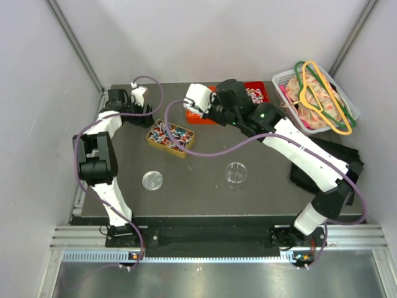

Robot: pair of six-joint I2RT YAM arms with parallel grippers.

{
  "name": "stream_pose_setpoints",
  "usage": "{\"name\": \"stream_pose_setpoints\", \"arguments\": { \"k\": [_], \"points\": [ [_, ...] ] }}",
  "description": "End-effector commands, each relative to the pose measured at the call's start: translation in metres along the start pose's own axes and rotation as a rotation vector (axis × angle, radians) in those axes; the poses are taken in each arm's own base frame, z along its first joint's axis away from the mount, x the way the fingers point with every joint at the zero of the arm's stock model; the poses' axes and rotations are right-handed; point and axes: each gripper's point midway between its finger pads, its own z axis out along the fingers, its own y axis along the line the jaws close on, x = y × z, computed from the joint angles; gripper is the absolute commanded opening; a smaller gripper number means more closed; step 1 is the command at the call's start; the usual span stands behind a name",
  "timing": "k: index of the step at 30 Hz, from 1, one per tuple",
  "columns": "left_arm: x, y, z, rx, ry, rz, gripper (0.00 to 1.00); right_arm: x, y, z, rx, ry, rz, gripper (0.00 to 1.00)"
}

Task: Pack the candies
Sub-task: Scoop the fake candies from the storage box.

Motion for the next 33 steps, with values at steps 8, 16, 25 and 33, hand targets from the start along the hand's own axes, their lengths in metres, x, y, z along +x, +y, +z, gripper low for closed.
{"name": "stream_pose_setpoints", "arguments": {
  "k": [8, 16, 25, 33],
  "points": [
    [-0.027, 0.003, -0.01, -0.002, -0.08, 0.141, 0.72, -0.02, 0.033, 0.029, -0.075, 0.018, -0.092, 0.0],
    [-0.008, 0.001, 0.002, 0.023, -0.041, 0.12, 0.63, -0.02, 0.042, 0.06, -0.096, 0.071, -0.127, 0.0],
    [0.007, 0.001, 0.01, 0.038, 0.02, 0.12, 0.68, -0.002, 0.053, 0.093, -0.114, 0.173, -0.276, 0.0],
    [0.014, 0.003, 0.019, 0.053, 0.053, 0.107, 0.64, 0.019, 0.064, 0.121, -0.138, 0.265, -0.38, 0.0]
  ]
}}
